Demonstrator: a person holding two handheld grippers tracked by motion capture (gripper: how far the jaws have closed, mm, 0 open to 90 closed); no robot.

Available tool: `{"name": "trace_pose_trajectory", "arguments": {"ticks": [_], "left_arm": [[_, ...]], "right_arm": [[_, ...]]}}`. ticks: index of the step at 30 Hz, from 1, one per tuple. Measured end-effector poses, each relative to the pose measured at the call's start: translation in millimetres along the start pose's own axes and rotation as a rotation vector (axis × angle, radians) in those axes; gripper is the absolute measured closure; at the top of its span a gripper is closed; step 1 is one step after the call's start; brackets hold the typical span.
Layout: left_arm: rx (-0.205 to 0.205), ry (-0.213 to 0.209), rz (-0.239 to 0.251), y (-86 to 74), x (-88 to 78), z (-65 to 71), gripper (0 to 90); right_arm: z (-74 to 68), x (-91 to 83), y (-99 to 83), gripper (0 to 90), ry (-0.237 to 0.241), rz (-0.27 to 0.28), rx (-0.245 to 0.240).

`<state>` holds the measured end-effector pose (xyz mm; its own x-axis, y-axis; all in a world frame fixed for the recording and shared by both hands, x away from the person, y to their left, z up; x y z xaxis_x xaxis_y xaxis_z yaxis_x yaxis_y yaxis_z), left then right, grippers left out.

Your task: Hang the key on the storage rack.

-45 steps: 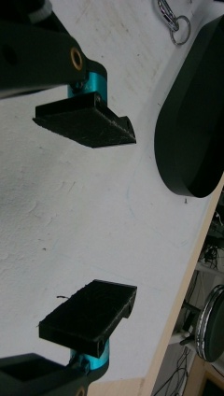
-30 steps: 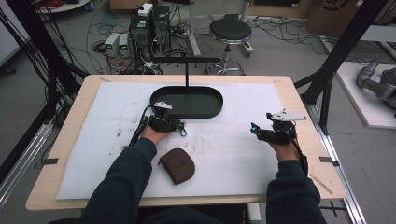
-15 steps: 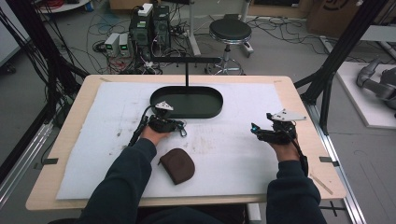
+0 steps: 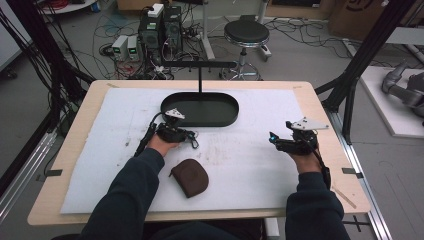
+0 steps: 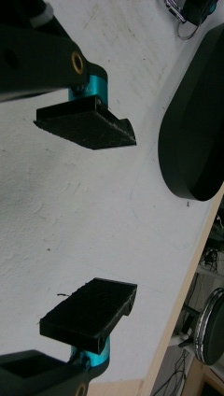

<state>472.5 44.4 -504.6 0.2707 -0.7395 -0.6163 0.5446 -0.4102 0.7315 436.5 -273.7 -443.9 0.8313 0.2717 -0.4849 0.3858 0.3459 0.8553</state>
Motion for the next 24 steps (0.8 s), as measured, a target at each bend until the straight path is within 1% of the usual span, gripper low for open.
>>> {"name": "trace_pose_trajectory", "arguments": {"ticks": [5, 7, 9, 13, 15, 16, 17, 18, 19, 20, 21, 22, 23, 24], "left_arm": [[-0.002, 0.001, -0.003, -0.2, 0.0, -0.7, 83.2], [-0.002, -0.001, 0.003, 0.6, -0.9, -0.8, 83.2], [0.000, 0.000, 0.024, 3.8, -4.2, -0.5, 83.2], [0.016, -0.020, 0.110, 16.4, -16.8, 3.5, 83.2], [0.021, -0.024, 0.162, 23.8, -27.9, 3.5, 83.2], [0.022, -0.027, 0.217, 30.1, -38.0, 2.4, 83.2], [0.022, -0.027, 0.217, 30.1, -38.0, 2.4, 83.2], [0.023, -0.018, 0.256, 35.3, -50.9, -2.0, 83.3], [0.030, -0.009, 0.270, 38.6, -57.3, -4.8, 83.2], [0.035, 0.004, 0.305, 42.9, -64.9, -7.8, 83.2], [0.035, 0.004, 0.305, 42.9, -64.9, -7.8, 83.2], [0.023, -0.003, 0.328, 46.9, -71.9, -10.2, 83.2], [0.032, 0.016, 0.348, 55.5, -84.4, -15.9, 83.2], [0.032, 0.016, 0.348, 55.5, -84.4, -15.9, 83.2]], "right_arm": [[-0.9, -0.4, -0.1, 25.4, 0.003, -0.001, -0.002], [-0.4, -0.7, -0.1, 25.4, 0.001, -0.001, -0.001], [0.1, -0.9, -0.1, 25.4, -0.001, 0.000, -0.001], [0.8, -1.3, -0.5, 25.4, -0.001, -0.001, 0.000], [0.9, -1.6, -0.1, 25.4, -0.001, 0.002, 0.003], [1.0, -1.7, 0.3, 25.4, -0.001, 0.005, 0.000], [0.9, -1.8, 0.4, 25.4, -0.001, 0.005, 0.002], [0.8, -1.8, 0.6, 25.4, -0.001, 0.006, 0.003], [0.8, -1.9, 0.8, 25.4, -0.001, 0.006, 0.002], [0.6, -1.9, 0.8, 25.4, 0.000, 0.006, 0.004], [0.4, -1.8, 0.9, 25.4, 0.001, 0.006, 0.005], [0.3, -1.8, 1.0, 25.4, 0.002, 0.006, 0.005], [0.6, -1.6, 0.9, 25.4, 0.003, 0.006, 0.003], [0.6, -1.6, 0.9, 25.4, 0.003, 0.006, 0.003]]}}
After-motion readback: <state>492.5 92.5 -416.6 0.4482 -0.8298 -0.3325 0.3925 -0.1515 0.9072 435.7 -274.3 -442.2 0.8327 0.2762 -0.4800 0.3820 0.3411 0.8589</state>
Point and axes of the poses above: each handheld gripper's, and its own axes: x roughly forward along the jaws, y roughly out of its top, z roughly to its right, the point moved 10 cm from there along x, roughly forward along the jaws, and after that the axes turned 8 degrees about -y, right-handed, at the moved point
